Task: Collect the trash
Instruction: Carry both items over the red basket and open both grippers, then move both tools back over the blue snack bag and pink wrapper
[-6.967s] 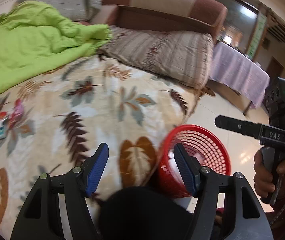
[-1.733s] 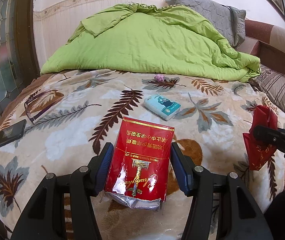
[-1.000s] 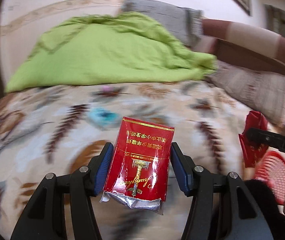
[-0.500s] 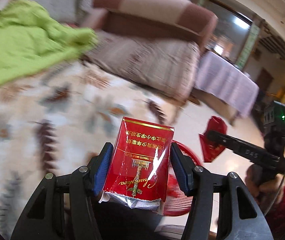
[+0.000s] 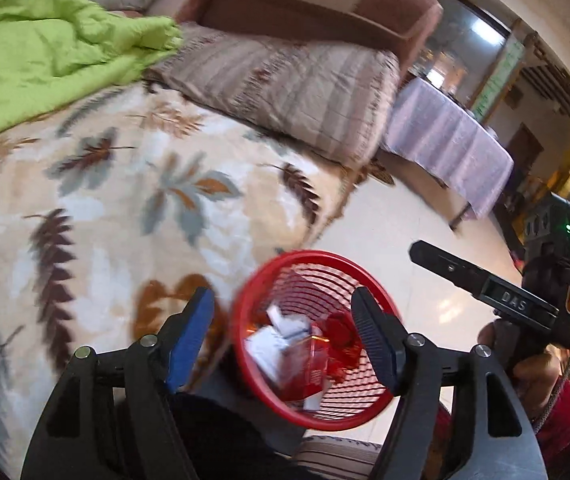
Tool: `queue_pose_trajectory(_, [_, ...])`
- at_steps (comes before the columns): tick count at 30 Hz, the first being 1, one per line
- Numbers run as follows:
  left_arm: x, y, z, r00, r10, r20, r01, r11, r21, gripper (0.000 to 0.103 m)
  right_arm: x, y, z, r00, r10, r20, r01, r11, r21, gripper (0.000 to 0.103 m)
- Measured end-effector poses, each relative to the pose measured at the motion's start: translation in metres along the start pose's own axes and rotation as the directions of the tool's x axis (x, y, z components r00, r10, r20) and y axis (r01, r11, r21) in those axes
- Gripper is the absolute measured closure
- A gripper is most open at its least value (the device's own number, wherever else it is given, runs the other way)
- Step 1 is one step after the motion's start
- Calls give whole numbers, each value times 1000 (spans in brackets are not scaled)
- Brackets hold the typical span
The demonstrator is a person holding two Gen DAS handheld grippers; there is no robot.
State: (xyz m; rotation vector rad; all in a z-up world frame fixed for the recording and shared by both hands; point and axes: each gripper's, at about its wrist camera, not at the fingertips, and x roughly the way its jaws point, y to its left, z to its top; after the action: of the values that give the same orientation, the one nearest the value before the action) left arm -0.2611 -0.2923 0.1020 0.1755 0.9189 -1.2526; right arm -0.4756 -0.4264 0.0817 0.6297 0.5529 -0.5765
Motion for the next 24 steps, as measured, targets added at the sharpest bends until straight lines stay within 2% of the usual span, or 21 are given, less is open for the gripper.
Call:
queue_pose_trajectory(5, [-34, 49, -2, 993, 107, 51, -102, 990, -92, 32, 21, 43, 6, 994, 103, -29, -104, 993, -57, 33])
queue_pose_trajectory(7, [-49, 74, -4, 985, 160, 70, -149, 978, -144, 32, 34, 67, 6, 988, 139, -59, -145, 985, -96, 33])
queue_pose_trajectory(10, [-76, 120, -7, 961, 261, 92, -232, 941, -248, 32, 54, 109, 8, 977, 189, -96, -203, 966, -163, 33])
queue_pose_trajectory(13, [-103, 170, -15, 918, 386, 87, -332, 872, -361, 32, 71, 151, 10, 966, 229, -122, -251, 944, -216, 33])
queue_pose_trajectory(14, [-113, 188, -18, 896, 436, 79, -374, 839, -395, 32, 78, 168, 11, 958, 253, -132, -278, 932, -233, 33])
queue_pose_trajectory(15, [-121, 203, -21, 881, 469, 67, -401, 813, -423, 32, 84, 182, 11, 952, 270, -143, -299, 922, -248, 33])
queue_pose_trajectory(17, [-136, 242, -27, 852, 523, 19, -444, 741, -503, 32, 96, 210, 11, 945, 286, -161, -321, 907, -274, 33])
queue_pose_trajectory(19, [-148, 283, -32, 836, 548, -17, -447, 664, -599, 32, 107, 233, 9, 933, 310, -183, -352, 890, -288, 33])
queue_pose_trajectory(21, [-154, 316, -30, 829, 557, -51, -444, 601, -664, 32, 111, 248, 6, 923, 331, -196, -378, 875, -302, 33])
queue_pose_trajectory(22, [-153, 333, -27, 827, 557, -72, -445, 573, -688, 32, 115, 257, 4, 918, 341, -201, -390, 867, -310, 33])
queue_pose_trajectory(24, [-146, 355, -19, 826, 555, -98, -445, 534, -719, 32, 120, 266, 3, 910, 357, -211, -409, 856, -316, 33])
